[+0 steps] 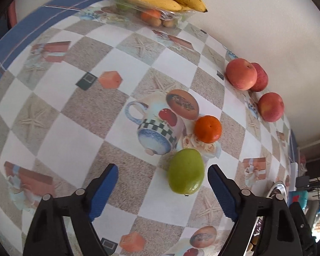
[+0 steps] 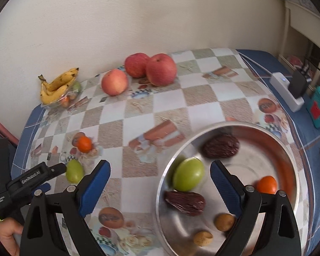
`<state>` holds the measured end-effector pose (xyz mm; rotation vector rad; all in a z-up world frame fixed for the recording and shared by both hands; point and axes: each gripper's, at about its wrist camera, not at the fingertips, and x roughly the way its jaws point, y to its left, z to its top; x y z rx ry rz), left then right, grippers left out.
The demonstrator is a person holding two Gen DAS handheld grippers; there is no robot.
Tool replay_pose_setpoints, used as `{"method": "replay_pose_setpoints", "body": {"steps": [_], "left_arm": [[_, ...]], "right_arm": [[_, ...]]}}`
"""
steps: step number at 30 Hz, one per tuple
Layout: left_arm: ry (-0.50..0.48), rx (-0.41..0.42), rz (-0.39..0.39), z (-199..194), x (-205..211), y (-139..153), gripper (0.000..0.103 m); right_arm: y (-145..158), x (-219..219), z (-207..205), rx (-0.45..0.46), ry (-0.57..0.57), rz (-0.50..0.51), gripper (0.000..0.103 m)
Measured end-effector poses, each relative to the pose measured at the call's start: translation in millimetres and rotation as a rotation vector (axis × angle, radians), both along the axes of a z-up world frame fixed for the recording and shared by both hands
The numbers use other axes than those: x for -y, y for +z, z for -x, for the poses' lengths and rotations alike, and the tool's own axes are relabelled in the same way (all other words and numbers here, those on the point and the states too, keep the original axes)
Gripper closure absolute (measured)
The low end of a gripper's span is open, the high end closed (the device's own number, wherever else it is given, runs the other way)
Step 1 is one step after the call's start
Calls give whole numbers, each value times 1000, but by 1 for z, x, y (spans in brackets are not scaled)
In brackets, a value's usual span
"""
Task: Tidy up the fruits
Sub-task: 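Grasp the green pear with the left gripper while the right gripper grasps the last tangerine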
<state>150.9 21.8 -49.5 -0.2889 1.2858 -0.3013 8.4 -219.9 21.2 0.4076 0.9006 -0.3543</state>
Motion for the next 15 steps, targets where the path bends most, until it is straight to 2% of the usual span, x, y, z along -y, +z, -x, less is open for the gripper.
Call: {"method": "replay_pose_setpoints", "body": {"steps": [4,8,10,11,15], "left_arm": [[-60,11,16,0,16,-1,30],[-120,31,-11,-1,35,-4,41],[-133,33,-42,-4,41,-7,56],[-136,29,-46,-4,43,-9,59],[-123,24,-29,-8,39,-9,61]], "right_arm": [[-6,-12,-13,-25,38,22,8],[-13,-15,-19,-46,50,25,8],[-15,-15,-21,-52,53,27,8],[-16,-15,-21,-53,54,28,8],[-17,-13,-25,-55,52,24,8]]}}
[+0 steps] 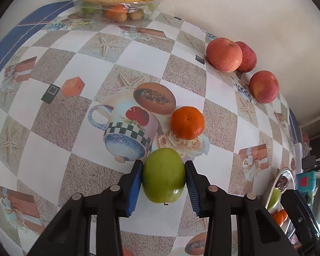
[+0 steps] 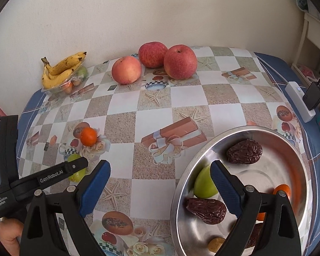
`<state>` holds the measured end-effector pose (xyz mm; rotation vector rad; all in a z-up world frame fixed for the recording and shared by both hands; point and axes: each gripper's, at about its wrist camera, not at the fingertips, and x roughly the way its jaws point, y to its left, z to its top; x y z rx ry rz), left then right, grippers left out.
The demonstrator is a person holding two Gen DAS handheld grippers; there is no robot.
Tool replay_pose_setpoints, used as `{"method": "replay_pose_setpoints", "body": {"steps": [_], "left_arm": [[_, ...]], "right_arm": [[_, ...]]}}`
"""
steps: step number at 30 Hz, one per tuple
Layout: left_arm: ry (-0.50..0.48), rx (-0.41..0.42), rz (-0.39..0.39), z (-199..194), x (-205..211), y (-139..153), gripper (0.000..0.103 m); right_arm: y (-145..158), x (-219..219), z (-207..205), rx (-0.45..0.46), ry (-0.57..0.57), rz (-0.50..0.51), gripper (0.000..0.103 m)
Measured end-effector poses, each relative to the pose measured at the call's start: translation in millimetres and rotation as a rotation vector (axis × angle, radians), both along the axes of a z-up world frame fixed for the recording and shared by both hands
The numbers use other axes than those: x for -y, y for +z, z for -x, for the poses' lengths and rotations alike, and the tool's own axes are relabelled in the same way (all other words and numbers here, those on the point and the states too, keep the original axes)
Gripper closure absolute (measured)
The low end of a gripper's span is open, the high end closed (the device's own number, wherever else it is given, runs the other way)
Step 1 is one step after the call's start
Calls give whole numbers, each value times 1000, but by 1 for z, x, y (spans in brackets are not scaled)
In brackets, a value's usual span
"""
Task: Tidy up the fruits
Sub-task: 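Grasp the green pear with the left gripper while the right gripper grasps the last tangerine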
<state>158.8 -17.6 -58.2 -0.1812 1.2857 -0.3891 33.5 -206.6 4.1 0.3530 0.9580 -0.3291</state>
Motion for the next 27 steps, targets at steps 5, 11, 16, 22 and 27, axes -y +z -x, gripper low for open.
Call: {"method": "replay_pose_setpoints", "body": {"steps": [5,11,16,22,27], "left_arm": [[86,-5,66,-12,-23,4,61],[214,35,85,-32,-61,10,61],[279,67,101,-47,-85,15,61],[315,64,113,-57,-102,13,61],[298,52,108,-56,-97,9,61]], "right_arm": [[-2,0,-10,0,-10,-2,8],[-5,-18,-43,5,21,-29,9],[-14,-47,-83,-3,104,-47,29],[-37,-80,-126,-57,189,-18,40],[-50,-92,-141,-90,195,10,60]]}}
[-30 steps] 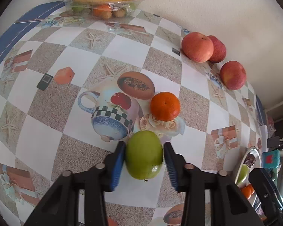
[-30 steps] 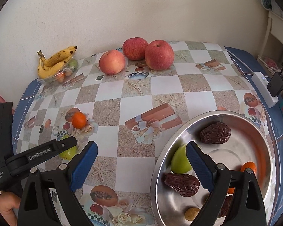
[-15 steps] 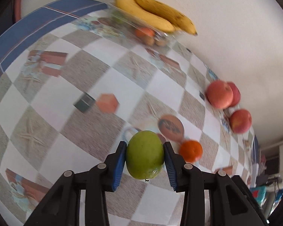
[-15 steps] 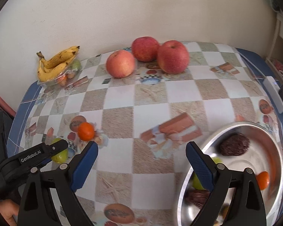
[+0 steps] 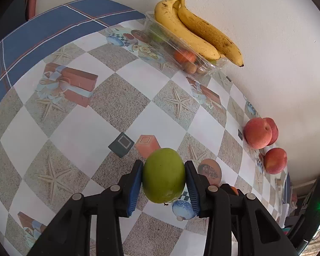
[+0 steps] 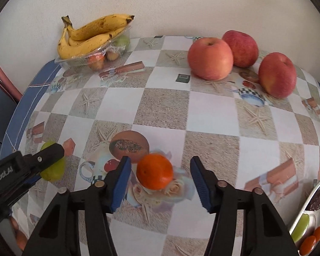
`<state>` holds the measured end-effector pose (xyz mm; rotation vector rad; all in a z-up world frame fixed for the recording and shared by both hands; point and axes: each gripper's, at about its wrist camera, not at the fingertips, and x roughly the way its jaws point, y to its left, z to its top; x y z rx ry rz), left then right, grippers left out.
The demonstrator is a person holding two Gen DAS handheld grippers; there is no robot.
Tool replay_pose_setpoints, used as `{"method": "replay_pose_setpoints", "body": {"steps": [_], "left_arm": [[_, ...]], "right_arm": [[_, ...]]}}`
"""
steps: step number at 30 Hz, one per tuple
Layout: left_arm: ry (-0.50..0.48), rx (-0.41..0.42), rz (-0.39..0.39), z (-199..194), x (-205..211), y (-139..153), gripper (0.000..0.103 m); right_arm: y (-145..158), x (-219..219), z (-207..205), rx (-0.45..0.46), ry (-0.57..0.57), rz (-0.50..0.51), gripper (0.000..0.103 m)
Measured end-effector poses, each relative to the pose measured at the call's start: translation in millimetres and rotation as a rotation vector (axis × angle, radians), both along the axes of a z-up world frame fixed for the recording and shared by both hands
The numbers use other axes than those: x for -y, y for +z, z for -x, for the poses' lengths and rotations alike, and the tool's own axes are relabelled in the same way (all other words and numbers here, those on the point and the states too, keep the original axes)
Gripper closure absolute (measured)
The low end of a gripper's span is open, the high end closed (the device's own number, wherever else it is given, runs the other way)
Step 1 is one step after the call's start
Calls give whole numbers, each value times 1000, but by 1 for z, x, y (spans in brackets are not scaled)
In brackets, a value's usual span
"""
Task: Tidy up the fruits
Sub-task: 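Grasp the green pear with the left gripper while the right gripper grasps the last tangerine, then carry the pear into the plate and open the left gripper while the right gripper releases the tangerine there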
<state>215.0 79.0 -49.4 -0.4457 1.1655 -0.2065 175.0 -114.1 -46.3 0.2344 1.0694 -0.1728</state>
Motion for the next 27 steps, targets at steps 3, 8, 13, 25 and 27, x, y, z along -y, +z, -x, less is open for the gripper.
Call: {"method": "replay_pose_setpoints", "body": {"steps": [3,8,13,25,27], "left_arm": [[-6,-8,7,2,2,0,61],[-30,-14,-9,15,10,9,61],[-82,-7,-32,44,25,21,61],[-205,36,-77,111,62,50,61],[-246,54,-79,122,75,56,61]], "right_arm": [[1,-4,1,2,12,-2,68],[13,-5,21,1,25,1,68],[32,2,57,-9,0,23,68],[64,22,155,23,-67,3,68],[66,29,167,36,-81,-23,68]]}}
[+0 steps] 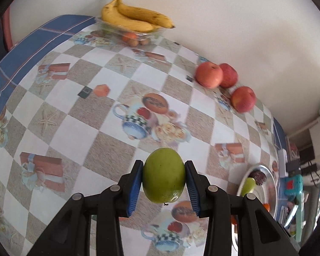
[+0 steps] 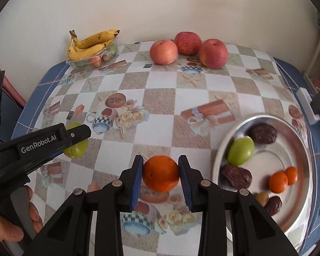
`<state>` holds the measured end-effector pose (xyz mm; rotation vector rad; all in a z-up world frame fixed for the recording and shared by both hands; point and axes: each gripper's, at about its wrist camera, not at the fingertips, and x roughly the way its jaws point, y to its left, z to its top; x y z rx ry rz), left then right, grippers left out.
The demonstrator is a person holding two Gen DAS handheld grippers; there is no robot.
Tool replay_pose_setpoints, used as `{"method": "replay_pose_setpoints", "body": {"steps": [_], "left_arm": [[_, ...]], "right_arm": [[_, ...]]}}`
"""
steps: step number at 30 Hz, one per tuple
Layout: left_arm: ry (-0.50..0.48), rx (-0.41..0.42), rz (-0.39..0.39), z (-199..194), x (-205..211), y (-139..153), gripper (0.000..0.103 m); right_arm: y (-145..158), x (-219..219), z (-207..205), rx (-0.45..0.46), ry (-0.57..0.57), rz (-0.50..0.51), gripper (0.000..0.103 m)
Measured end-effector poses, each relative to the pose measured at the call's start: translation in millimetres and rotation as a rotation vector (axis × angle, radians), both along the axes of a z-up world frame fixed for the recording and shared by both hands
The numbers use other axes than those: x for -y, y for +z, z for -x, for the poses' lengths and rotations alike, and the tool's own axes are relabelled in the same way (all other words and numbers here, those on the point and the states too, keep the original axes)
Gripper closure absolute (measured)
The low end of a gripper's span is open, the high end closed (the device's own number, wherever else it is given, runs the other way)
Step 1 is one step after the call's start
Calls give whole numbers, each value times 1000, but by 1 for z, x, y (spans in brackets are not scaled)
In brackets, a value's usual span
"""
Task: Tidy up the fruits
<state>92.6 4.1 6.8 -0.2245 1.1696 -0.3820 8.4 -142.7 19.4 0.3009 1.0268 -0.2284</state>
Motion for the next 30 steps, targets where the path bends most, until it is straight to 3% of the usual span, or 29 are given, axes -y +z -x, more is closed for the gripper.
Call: {"method": "replay_pose_setpoints", "body": {"steps": [4,8,14,16,20,23,25,26,28,29,30], "left_arm": [[-136,31,18,25,41,9,61],[-307,29,46,54,93,9,61],[-416,-13,69,73,134,-2,57],[-422,-22,80,74,136,-4,43],[-402,-8,73,73,129,-2,41],[-344,-2,3,67,118,-6,33],[-280,8,-81,61,107,-12,9],[-250,14,-135,59,102,-16,3],[-201,27,-224,56,89,-23,0],[-187,23,-253,54,84,-26,0],[-173,15,-272,54,78,-29,0]], "right_arm": [[6,28,22,26,-57,-6,68],[13,77,48,33,-208,49,68],[-2,131,75,19,-330,-23,67],[-5,138,78,24,-346,-34,67],[-3,146,85,41,-369,-44,65],[-3,145,87,39,-371,-44,65],[-5,141,87,23,-364,-35,65],[-7,138,87,12,-352,-31,65],[-11,130,86,-12,-324,-21,54],[-14,126,86,-18,-313,-14,37],[-15,121,85,-26,-301,-2,29]]}}
